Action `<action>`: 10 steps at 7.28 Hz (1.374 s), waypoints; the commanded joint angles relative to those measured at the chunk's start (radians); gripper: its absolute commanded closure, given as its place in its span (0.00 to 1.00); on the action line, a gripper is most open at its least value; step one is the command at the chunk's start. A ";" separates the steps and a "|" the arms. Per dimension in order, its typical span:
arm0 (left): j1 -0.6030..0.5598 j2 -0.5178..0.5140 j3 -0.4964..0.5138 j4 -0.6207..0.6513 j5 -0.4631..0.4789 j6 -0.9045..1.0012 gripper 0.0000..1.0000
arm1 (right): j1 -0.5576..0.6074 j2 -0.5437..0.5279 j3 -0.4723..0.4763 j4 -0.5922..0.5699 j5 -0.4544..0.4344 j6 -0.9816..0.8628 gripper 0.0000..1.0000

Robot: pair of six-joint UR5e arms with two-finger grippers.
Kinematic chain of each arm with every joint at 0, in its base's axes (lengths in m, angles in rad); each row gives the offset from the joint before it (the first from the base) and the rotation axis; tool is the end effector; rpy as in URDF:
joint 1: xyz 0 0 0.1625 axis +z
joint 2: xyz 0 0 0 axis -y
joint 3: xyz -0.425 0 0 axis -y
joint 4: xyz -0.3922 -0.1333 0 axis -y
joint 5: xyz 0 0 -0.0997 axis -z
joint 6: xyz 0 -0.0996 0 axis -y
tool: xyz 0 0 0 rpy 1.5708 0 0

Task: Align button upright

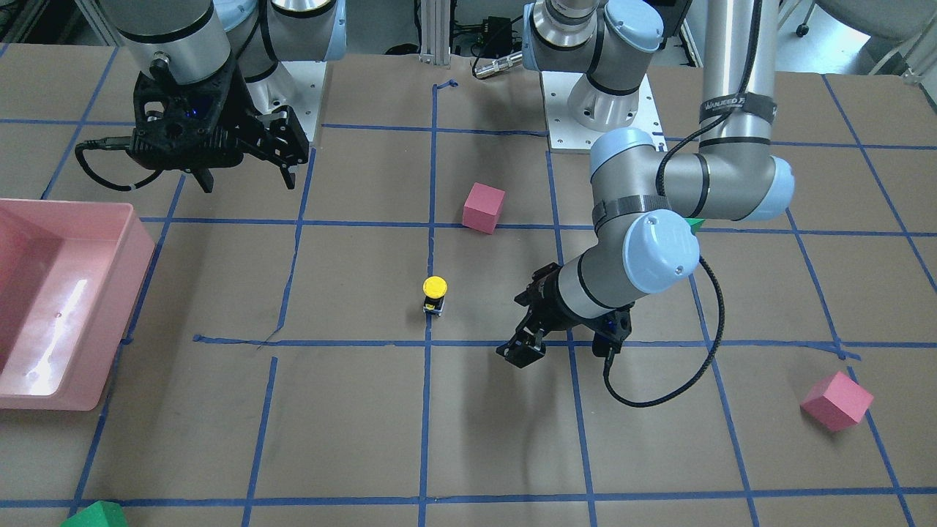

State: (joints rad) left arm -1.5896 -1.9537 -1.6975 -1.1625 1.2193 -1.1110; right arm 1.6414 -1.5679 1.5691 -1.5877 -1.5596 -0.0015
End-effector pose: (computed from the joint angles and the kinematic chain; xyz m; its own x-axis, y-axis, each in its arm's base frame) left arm -0.1787 -0.5876 0.2623 -0.4336 -0.8990 0.0614 -0.8335 0.4260 0.3518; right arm 0.1690 -0.4840 0.4890 -0.9973 -0.0722 -0.0112 -0.0720 0.9973 -0.0157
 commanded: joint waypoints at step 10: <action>0.042 0.378 0.130 -0.368 0.309 1.202 0.00 | 0.000 0.002 0.000 -0.060 0.000 0.002 0.04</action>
State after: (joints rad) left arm -1.5487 -1.6000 -1.5622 -1.4988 1.5175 0.0817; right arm 1.6413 -1.5674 1.5693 -1.6259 -1.5587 0.0000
